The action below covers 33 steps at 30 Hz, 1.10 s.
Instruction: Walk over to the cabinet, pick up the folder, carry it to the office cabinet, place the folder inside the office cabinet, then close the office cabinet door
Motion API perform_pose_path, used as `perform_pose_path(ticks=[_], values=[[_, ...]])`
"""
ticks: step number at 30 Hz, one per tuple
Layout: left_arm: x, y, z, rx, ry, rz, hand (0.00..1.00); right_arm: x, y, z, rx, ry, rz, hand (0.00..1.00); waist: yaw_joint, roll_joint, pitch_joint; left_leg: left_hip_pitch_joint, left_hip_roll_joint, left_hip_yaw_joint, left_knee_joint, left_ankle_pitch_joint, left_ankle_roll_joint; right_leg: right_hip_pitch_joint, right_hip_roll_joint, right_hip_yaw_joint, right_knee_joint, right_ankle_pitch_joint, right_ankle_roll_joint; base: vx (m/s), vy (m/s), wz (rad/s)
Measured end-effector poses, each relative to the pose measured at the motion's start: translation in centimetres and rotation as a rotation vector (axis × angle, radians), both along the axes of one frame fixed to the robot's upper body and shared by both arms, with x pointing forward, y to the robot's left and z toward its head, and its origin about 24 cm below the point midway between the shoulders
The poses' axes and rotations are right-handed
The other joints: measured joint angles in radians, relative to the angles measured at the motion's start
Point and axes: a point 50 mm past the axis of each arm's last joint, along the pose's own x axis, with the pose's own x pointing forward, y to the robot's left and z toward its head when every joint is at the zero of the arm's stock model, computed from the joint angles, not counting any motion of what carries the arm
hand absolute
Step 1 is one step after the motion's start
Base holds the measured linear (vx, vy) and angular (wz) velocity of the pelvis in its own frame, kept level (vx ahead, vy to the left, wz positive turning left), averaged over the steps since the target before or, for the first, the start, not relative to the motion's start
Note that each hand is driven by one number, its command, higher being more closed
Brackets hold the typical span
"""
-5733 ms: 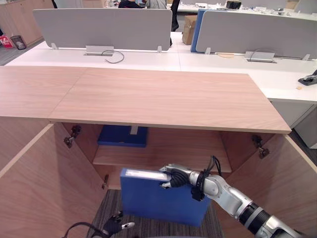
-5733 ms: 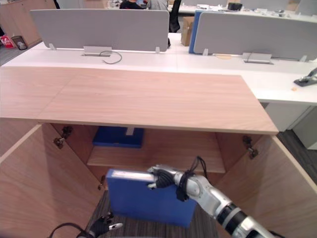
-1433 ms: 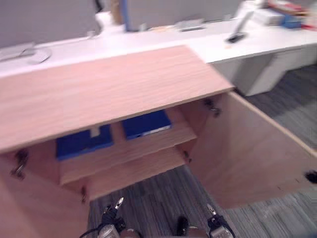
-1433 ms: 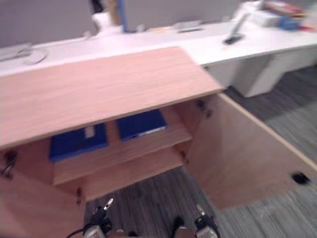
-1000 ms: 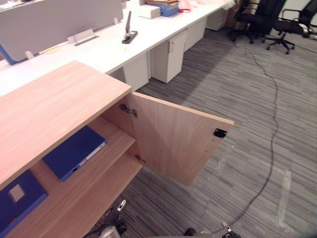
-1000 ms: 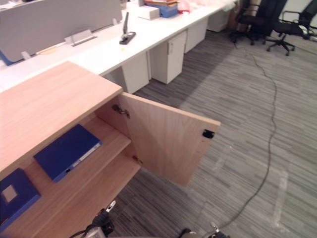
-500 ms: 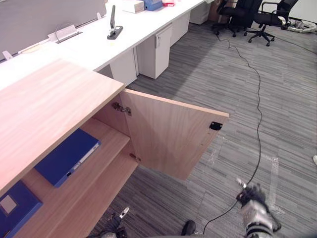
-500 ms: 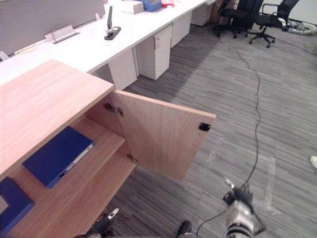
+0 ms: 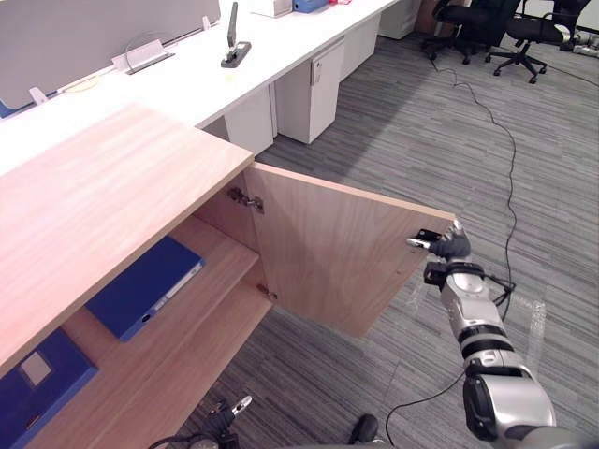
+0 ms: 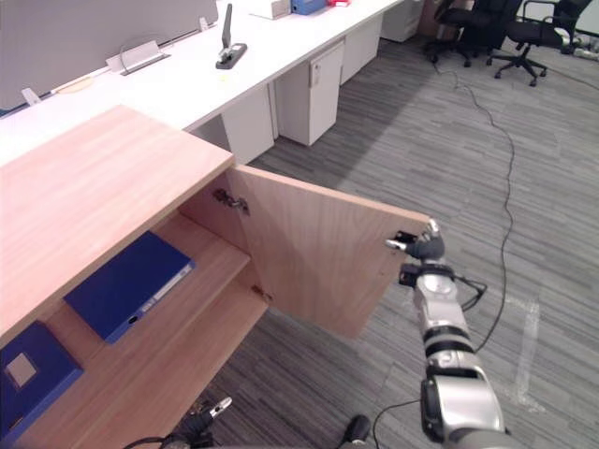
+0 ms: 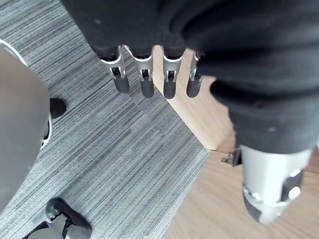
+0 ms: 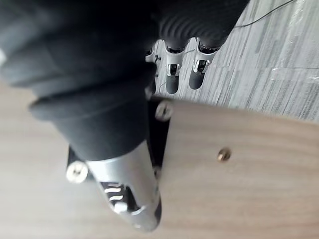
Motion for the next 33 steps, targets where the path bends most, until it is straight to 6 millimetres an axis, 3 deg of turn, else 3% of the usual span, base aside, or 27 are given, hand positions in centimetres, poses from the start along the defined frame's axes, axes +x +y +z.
perform_pose_path(ticks=[3, 4, 5, 7, 9, 10, 14, 18, 20, 23, 25, 26, 28, 30, 33], values=[[0.3, 0.2, 0.1, 0.009, -0.01, -0.018, 0.0, 0.6, 0.4, 0.7, -0.014, -0.01, 0.016, 0.0, -0.001, -0.01, 0.024, -0.03, -0.005, -0.045, 0.083, -0.03, 0.017, 0.016, -0.039, 0.001, 0.0, 0.008, 0.004, 0.01, 0.051, 0.07], [0.3, -0.1, 0.2, 0.004, -0.015, -0.022, 0.0, 0.8, 0.3, 1.1, -0.034, -0.015, 0.023, 0.0, -0.002, 0.001, 0.028, -0.039, -0.015, -0.074, 0.065, -0.063, 0.037, 0.016, -0.043, 0.003, 0.0, 0.013, 0.011, -0.05, 0.156, -0.06], [0.5, -0.7, 0.2, -0.012, -0.02, -0.027, 0.0, 1.1, -0.2, 2.0, -0.059, -0.032, 0.022, 0.0, -0.004, 0.035, 0.037, -0.033, -0.026, -0.105, -0.017, -0.043, 0.052, 0.015, -0.025, 0.008, 0.0, 0.022, 0.019, -0.06, 0.169, -0.2], [0.4, -0.7, 0.2, -0.01, -0.022, -0.033, 0.0, 1.2, -0.2, 2.2, -0.074, -0.028, 0.035, 0.0, -0.009, 0.029, 0.042, -0.03, -0.041, -0.103, -0.018, -0.028, 0.045, 0.008, -0.041, 0.031, -0.002, 0.031, 0.016, -0.05, 0.13, -0.17], [0.3, 0.4, 0.3, 0.019, -0.021, -0.038, 0.0, 1.3, 0.4, 2.2, -0.126, -0.009, 0.094, 0.0, -0.014, -0.001, 0.055, -0.04, -0.042, -0.098, -0.017, -0.028, 0.045, -0.009, -0.039, 0.038, -0.002, 0.032, 0.015, -0.05, 0.051, -0.1], [0.3, 0.4, 0.3, 0.021, -0.019, -0.039, 0.0, 1.3, 0.5, 2.2, -0.149, 0.0, 0.112, 0.0, -0.015, -0.003, 0.056, -0.041, -0.042, -0.098, -0.016, -0.028, 0.045, -0.01, -0.036, 0.038, -0.002, 0.032, 0.015, -0.05, -0.014, -0.08], [0.1, 0.2, 0.2, 0.001, -0.019, -0.077, 0.0, 1.2, 0.8, 2.8, -0.418, 0.094, 0.356, 0.0, -0.035, -0.003, 0.059, -0.051, -0.021, -0.096, -0.017, -0.023, 0.036, -0.022, -0.015, 0.037, -0.002, 0.031, 0.013, -0.05, -0.041, -0.06], [0.2, 0.0, 0.3, -0.023, -0.024, -0.129, 0.0, -1.4, 1.7, 1.0, -0.687, 0.286, 0.716, 0.0, -0.039, -0.004, 0.057, -0.047, -0.001, -0.095, -0.02, -0.013, 0.02, -0.021, 0.006, 0.037, -0.003, 0.025, 0.006, -0.07, -0.044, -0.03], [0.2, -0.1, 0.3, -0.03, -0.025, -0.155, 0.0, -3.0, 3.3, -0.6, -0.77, 0.381, 0.918, 0.0, -0.041, -0.005, 0.057, -0.049, 0.009, -0.096, -0.018, -0.009, 0.017, -0.021, 0.011, 0.037, -0.003, 0.021, 0.001, -0.08, -0.054, 0.0], [0.2, 0.1, 0.3, -0.044, -0.032, -0.168, 0.0, -5.8, 8.1, -1.8, -0.847, 0.394, 1.283, 0.0, -0.04, -0.009, 0.057, -0.058, 0.015, -0.1, -0.007, -0.009, 0.017, -0.022, 0.018, 0.037, -0.003, 0.018, -0.003, -0.09, -0.045, 0.03], [0.5, 0.1, 0.5, -0.051, -0.044, -0.175, 0.0, -7.7, 10.3, -2.5, -0.856, 0.4, 1.465, 0.0, -0.026, -0.016, 0.052, -0.073, 0.018, -0.104, 0.002, -0.009, 0.018, -0.03, 0.018, 0.037, -0.003, 0.019, -0.004, -0.08, -0.04, 0.05], [0.7, 0.2, 0.6, -0.055, -0.059, -0.179, 0.0, -9.6, 12.2, -3.5, -0.816, 0.39, 1.61, 0.0, -0.008, -0.022, 0.048, -0.094, 0.017, -0.108, 0.012, -0.009, 0.02, -0.046, 0.014, 0.035, -0.003, 0.022, -0.008, -0.07, -0.024, 0.05], [1.0, 0.2, 0.8, -0.059, -0.072, -0.163, 0.0, -10.3, 15.4, -3.7, -0.748, 0.3, 1.683, 0.0, 0.011, -0.024, 0.046, -0.113, 0.01, -0.122, 0.018, -0.003, 0.028, -0.056, 0.005, 0.025, -0.002, 0.026, -0.013, -0.05, -0.012, 0.16], [1.1, 0.3, 1.0, -0.063, -0.091, -0.152, 0.0, -10.5, 16.1, -3.5, -0.744, 0.271, 1.718, 0.0, 0.04, -0.035, 0.04, -0.123, 0.007, -0.14, 0.02, -0.001, 0.031, -0.052, -0.005, 0.006, -0.002, 0.026, -0.013, 0.0, 0.011, 0.3], [0.9, 0.9, 1.4, -0.052, -0.121, -0.125, 0.0, -10.4, 16.7, -3.3, -0.802, 0.258, 1.752, 0.0, 0.069, -0.071, 0.028, -0.139, -0.001, -0.165, 0.021, 0.003, 0.035, -0.049, -0.013, -0.017, -0.002, 0.026, -0.013, 0.02, 0.031, 0.29]])
